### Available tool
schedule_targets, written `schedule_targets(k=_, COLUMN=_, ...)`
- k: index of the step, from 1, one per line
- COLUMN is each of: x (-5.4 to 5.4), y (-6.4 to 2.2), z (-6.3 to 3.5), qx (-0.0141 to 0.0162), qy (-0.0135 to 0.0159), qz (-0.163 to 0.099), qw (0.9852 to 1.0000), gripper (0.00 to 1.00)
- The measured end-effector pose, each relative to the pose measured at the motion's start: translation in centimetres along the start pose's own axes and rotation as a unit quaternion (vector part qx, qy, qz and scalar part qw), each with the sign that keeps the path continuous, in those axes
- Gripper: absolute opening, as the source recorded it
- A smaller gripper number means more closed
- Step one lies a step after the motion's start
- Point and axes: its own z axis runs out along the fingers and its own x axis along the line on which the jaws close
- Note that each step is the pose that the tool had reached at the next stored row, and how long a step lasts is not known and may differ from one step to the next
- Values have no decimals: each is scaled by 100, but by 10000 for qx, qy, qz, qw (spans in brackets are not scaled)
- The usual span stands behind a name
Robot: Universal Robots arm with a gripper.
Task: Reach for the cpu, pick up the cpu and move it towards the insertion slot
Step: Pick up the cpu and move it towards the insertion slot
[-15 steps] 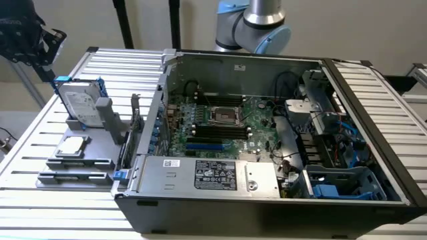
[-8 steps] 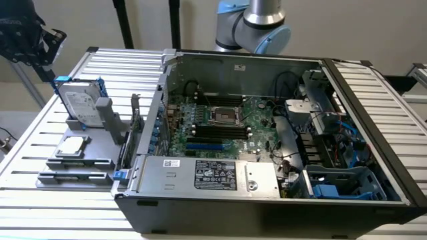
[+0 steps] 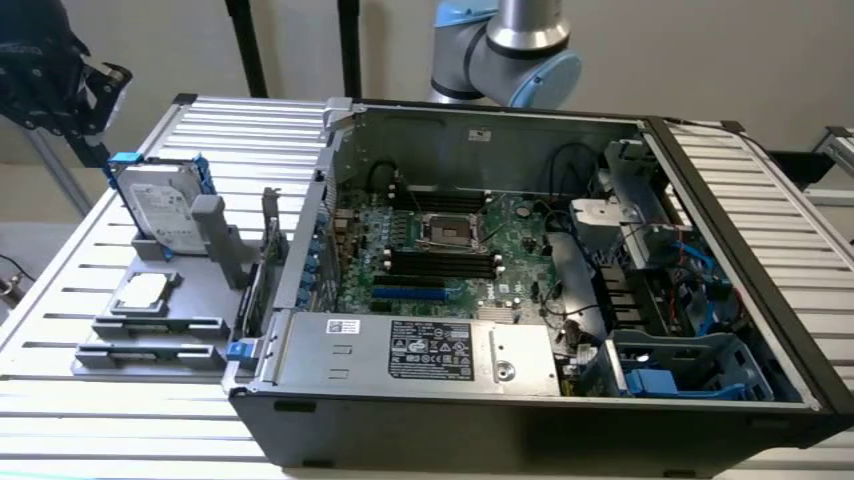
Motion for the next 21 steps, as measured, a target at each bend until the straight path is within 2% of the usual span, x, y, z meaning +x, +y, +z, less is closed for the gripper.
schedule_targets(k=11, x=195, y=-4, z=200, qx=1, qy=0, qz=-1, qw=10000, gripper=11)
schedule_targets(k=18, x=219, y=-9, z=328, qx=0, qy=3, qz=-4, qw=10000, gripper=11)
schedule_targets(k=20, x=220, y=-10, z=363, qx=0, qy=10, qz=-4, qw=10000, gripper=18)
schedule_targets(k=21, x=220, y=-11, z=381, qx=0, qy=13, qz=-4, qw=10000, gripper=18)
